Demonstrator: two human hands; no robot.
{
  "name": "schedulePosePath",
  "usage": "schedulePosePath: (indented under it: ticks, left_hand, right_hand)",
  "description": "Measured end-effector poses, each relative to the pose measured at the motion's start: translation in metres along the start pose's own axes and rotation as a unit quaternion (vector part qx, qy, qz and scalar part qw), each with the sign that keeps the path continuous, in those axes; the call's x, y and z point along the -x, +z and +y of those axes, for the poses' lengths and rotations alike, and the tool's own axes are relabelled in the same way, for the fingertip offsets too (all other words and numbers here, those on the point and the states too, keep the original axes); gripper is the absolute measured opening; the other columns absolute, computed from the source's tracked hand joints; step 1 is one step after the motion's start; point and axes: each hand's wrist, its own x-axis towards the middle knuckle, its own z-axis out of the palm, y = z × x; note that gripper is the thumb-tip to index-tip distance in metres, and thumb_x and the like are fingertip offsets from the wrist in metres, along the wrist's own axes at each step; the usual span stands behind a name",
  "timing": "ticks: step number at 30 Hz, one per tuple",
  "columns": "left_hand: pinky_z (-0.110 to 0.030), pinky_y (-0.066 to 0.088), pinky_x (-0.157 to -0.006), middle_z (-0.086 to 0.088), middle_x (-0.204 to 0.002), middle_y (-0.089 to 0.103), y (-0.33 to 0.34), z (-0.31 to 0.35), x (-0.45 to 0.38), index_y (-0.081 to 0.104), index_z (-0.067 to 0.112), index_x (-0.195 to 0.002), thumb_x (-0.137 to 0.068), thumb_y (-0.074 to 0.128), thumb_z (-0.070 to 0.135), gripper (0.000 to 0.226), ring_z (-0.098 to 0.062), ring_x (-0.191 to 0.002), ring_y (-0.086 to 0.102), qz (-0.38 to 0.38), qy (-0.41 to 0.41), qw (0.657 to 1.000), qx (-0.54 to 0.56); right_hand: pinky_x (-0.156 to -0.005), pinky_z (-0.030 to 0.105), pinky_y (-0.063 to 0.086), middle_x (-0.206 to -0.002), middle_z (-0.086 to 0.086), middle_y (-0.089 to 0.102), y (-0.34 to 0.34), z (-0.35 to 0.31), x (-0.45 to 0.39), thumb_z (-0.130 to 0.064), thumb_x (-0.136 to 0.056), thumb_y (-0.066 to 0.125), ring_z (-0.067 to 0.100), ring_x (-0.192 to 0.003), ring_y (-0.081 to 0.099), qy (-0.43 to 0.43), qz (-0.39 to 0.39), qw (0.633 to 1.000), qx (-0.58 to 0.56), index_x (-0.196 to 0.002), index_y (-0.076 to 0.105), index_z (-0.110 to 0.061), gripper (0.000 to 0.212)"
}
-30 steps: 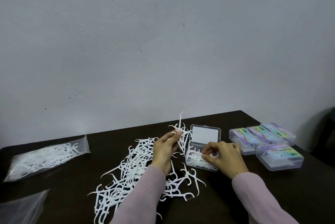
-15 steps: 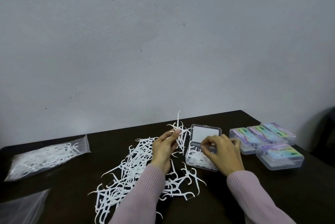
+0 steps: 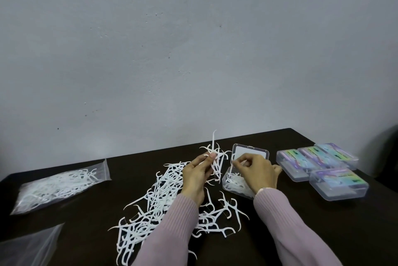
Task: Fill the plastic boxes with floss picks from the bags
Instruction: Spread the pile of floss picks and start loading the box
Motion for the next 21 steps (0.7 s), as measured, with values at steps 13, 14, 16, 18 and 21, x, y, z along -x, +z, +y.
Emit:
schedulePosePath:
  ticks: [13, 14, 16, 18, 21]
  left_hand:
    - [-0.023, 0.055, -0.061, -0.009, -0.083, 0.073, 0.029, -0.004, 0.002, 0.071, 0.003, -0.089, -0.076, 0.075, 0.008, 0.015, -0.016, -0.072, 0.069, -0.023, 0.049, 0.994, -0.095]
    - [-0.025, 0.055, -0.061, -0.01, -0.085, 0.073, 0.032, -0.007, 0.001, 0.071, 0.002, -0.089, -0.075, 0.075, 0.008, 0.016, -0.019, -0.072, 0.069, -0.024, 0.059, 0.991, -0.119]
    - [-0.03, 0.057, -0.065, -0.009, -0.088, 0.073, 0.035, -0.012, 0.0, 0.072, 0.002, -0.087, -0.074, 0.077, 0.008, 0.015, -0.024, -0.077, 0.07, -0.028, 0.09, 0.981, -0.171]
    - [-0.033, 0.058, -0.069, -0.006, -0.086, 0.073, 0.035, -0.014, -0.001, 0.073, 0.008, -0.083, -0.073, 0.078, 0.009, 0.011, -0.022, -0.079, 0.07, -0.029, 0.13, 0.964, -0.231]
    - [-0.018, 0.054, -0.064, 0.002, -0.086, 0.072, 0.035, -0.018, -0.002, 0.074, 0.013, -0.084, -0.073, 0.078, 0.011, 0.012, -0.011, -0.078, 0.068, -0.048, 0.184, 0.933, -0.305]
  right_hand:
    - [-0.108, 0.037, 0.027, -0.08, -0.015, 0.061, -0.031, 0.032, -0.006, -0.038, -0.081, 0.066, 0.005, -0.086, 0.057, -0.082, -0.122, 0.988, 0.044, -0.088, 0.059, -0.032, 0.011]
    - [-0.106, 0.036, 0.026, -0.082, -0.015, 0.061, -0.03, 0.034, -0.007, -0.038, -0.082, 0.066, 0.005, -0.088, 0.056, -0.085, -0.134, 0.987, 0.038, -0.091, 0.061, -0.032, 0.012]
    - [-0.098, 0.03, 0.041, -0.085, -0.013, 0.062, -0.03, 0.036, -0.008, -0.031, -0.084, 0.064, 0.004, -0.086, 0.057, -0.081, -0.127, 0.989, -0.004, -0.096, 0.064, -0.028, 0.012]
    - [-0.082, 0.017, 0.047, -0.094, -0.006, 0.064, -0.031, 0.035, -0.01, -0.02, -0.087, 0.062, 0.002, -0.083, 0.056, -0.069, -0.091, 0.992, -0.06, -0.095, 0.063, -0.024, 0.009]
    - [-0.084, 0.017, 0.041, -0.108, -0.003, 0.052, -0.034, 0.039, -0.014, -0.012, -0.086, 0.062, 0.008, -0.101, 0.05, -0.041, -0.022, 0.996, -0.075, -0.096, 0.06, -0.023, 0.015]
